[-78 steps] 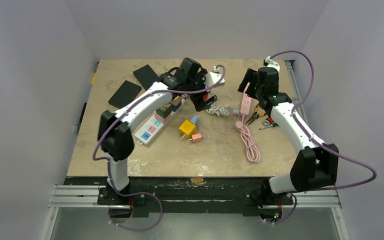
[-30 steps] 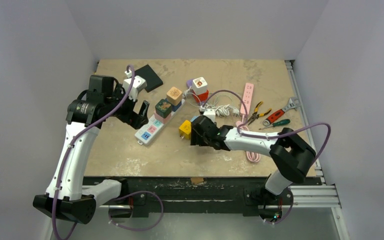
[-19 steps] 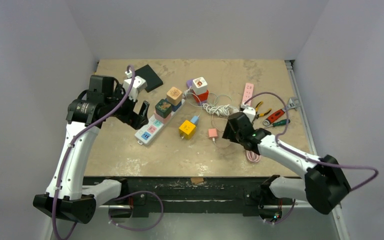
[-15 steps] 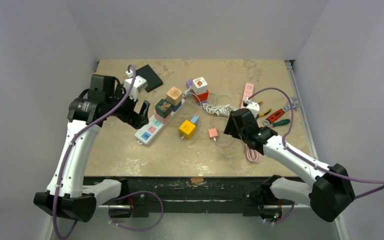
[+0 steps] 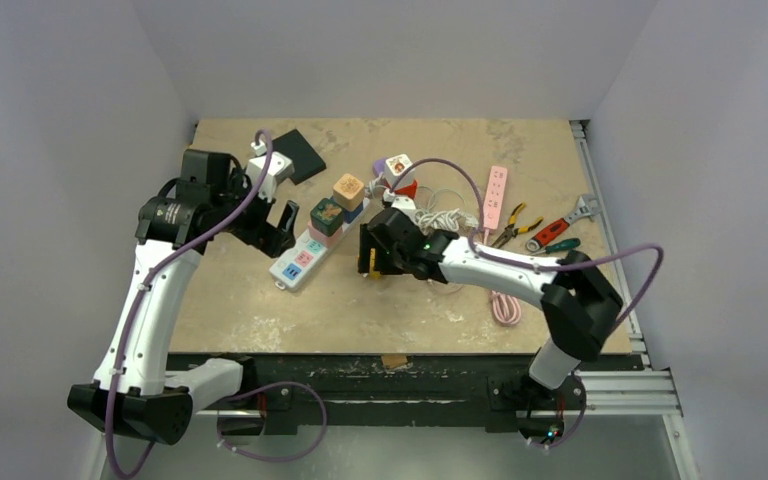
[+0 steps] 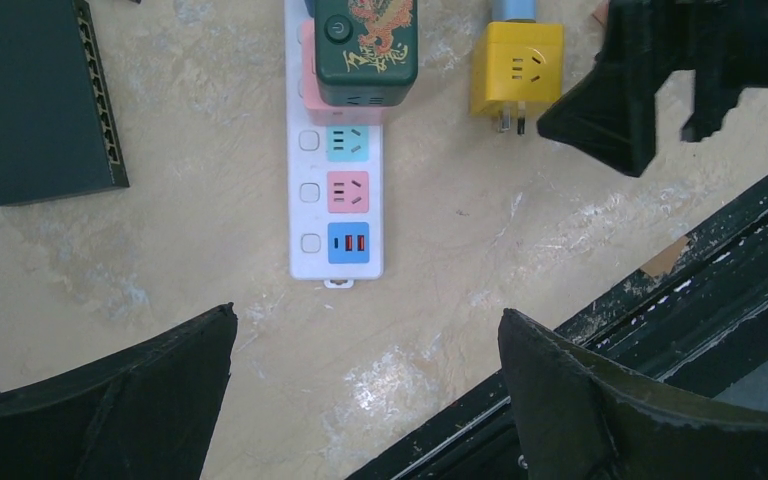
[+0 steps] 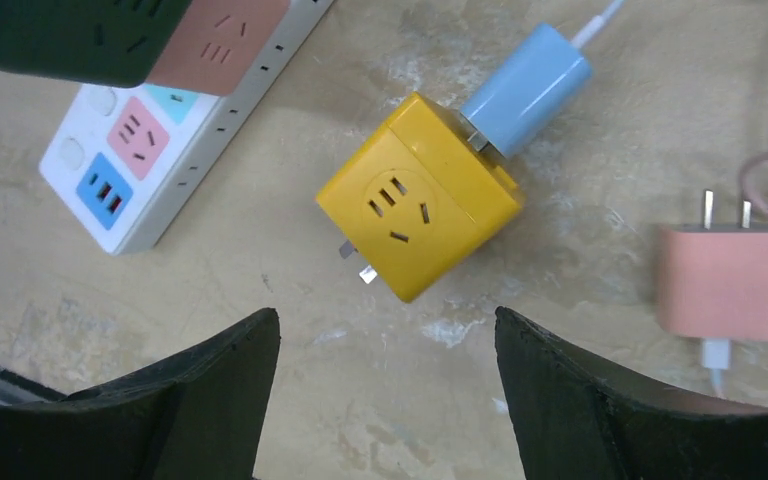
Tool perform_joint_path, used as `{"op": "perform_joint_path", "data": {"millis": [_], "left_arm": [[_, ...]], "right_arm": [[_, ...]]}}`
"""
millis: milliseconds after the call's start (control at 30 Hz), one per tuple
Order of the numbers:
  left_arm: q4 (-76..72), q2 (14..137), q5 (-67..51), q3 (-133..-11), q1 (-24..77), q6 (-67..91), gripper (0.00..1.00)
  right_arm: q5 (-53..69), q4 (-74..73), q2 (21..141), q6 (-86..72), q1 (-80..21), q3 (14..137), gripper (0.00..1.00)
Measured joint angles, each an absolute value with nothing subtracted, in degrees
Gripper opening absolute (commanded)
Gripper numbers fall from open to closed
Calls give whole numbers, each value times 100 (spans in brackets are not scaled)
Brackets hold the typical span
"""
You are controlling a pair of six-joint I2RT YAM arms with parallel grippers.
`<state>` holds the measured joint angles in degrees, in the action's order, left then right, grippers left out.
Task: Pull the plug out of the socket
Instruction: Pick up the plug from the center of the board.
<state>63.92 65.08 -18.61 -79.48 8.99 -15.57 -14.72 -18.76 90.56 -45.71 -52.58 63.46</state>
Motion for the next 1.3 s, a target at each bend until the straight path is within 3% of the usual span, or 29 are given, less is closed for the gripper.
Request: {"op": "perform_joint_path", "data": {"millis": [167, 700, 1067, 1300], "left_arm": [[6390, 6423, -1820, -7891, 899, -1562, 100], [6390, 6180, -1772, -7693, 899, -1608, 100], [6390, 6176, -1761, -7640, 899, -1608, 100], [6392, 6173, -1754, -7620, 899, -1610, 100]], "right_arm": [[-1610, -2237, 9990, -4908, -5297, 6960, 82], [-2189, -2808, 11137, -5723, -5293, 8042, 82], [-2663, -2814, 10969, -5769, -5301, 7658, 67], [-2902, -2742, 10191, -5207, -5297, 6685, 84]]}}
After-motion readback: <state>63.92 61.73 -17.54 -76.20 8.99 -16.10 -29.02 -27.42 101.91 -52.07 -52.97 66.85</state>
